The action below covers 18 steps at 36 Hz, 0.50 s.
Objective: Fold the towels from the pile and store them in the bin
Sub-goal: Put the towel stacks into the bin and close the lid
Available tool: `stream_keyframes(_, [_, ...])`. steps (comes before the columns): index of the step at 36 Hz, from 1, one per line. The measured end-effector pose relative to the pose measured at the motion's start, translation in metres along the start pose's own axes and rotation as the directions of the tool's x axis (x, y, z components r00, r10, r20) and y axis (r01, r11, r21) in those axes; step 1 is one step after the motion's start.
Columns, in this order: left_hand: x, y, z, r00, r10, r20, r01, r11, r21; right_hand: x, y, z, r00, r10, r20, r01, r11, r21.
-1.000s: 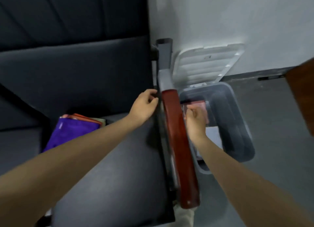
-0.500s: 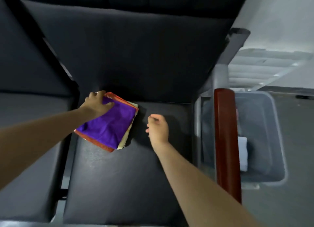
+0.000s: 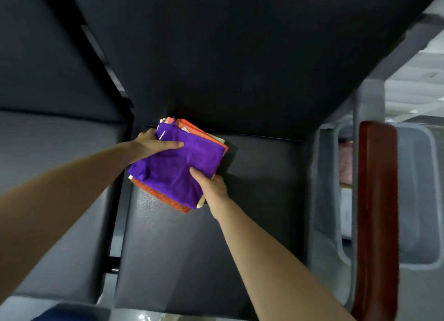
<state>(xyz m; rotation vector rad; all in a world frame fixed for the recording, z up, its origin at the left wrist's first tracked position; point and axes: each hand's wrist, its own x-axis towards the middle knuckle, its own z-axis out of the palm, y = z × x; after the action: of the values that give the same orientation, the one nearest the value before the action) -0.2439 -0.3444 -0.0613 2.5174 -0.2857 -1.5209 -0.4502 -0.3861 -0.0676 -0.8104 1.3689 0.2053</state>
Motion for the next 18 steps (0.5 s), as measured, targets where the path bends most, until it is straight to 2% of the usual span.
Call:
stream_keyframes(2, [-0.008, 0.003, 0.001, 1.000, -0.015, -0.027, 0.015, 1.000, 0.023, 0.002, 0.004, 0.004, 1.000, -0.001, -0.029, 0.000, 1.000, -0.027])
stream_keyframes(5, [-0.013, 0.006, 0.002, 1.000, -0.028, 0.003, 0.028, 0.998, -0.048, 0.004, 0.007, 0.009, 0.997, -0.010, -0.077, 0.008, 0.999, -0.031])
stream_keyframes(12, [-0.030, 0.006, 0.019, 0.983, 0.007, 0.184, 0.047, 0.956, -0.289, 0.000, 0.012, -0.008, 0.999, 0.046, 0.004, -0.045, 0.970, 0.237])
stream_keyframes(15, [-0.041, -0.004, 0.034, 0.951, 0.015, 0.309, 0.103, 0.926, -0.363, -0.002, 0.026, -0.023, 0.996, 0.074, 0.052, -0.084, 0.971, 0.223])
stream_keyframes(18, [-0.051, -0.013, 0.052, 0.917, 0.051, 0.395, 0.131, 0.897, -0.421, -0.010, 0.041, -0.043, 0.998, 0.058, 0.034, -0.063, 0.984, 0.165])
